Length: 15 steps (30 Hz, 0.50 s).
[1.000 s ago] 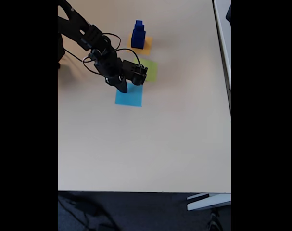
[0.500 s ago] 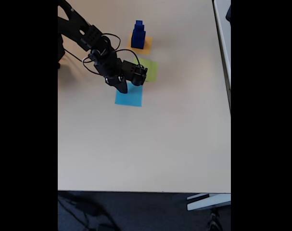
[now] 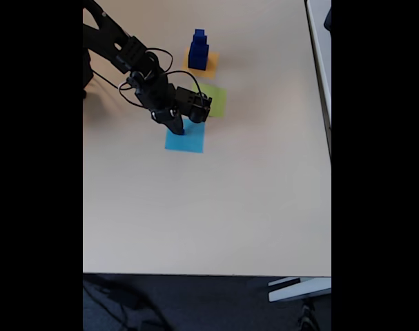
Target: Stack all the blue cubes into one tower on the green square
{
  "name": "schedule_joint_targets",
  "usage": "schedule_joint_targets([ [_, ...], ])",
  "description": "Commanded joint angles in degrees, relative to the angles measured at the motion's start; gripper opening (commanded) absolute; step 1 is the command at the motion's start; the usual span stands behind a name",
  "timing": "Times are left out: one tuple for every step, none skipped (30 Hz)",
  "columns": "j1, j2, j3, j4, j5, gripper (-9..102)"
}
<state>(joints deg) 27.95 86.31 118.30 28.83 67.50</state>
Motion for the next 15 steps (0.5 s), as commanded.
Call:
schedule_joint_targets([
  [0.26, 0.70, -0.35, -1.14, 0.09, 8],
  [0.09, 1.05, -0.53, -1.14, -0.18, 9],
  [-0.09, 1.41, -0.97, -1.14, -0.62, 9],
  [-0.18, 1.67, -1.58, -1.14, -1.05, 9],
  [-0.26, 2.02, -2.29, -1.05, -1.41, 9],
  [-0.44, 2.46, -3.25, -0.88, -1.93, 10],
  [-0.62, 3.08, -4.22, -0.70, -2.81, 10],
  [-0.70, 4.04, -5.10, -0.35, -3.43, 10],
  [-0.79, 5.01, -5.98, 0.26, -3.87, 11],
  [-1.05, 6.24, -6.68, 0.88, -4.31, 11],
  [-1.32, 7.73, -7.38, 1.76, -4.48, 11],
  [-1.67, 9.23, -8.26, 2.72, -4.75, 12],
  [-2.02, 10.90, -9.14, 3.87, -5.10, 12],
  [-2.46, 12.30, -10.46, 5.62, -5.10, 12],
  [-2.99, 13.62, -11.87, 7.21, -5.36, 12],
])
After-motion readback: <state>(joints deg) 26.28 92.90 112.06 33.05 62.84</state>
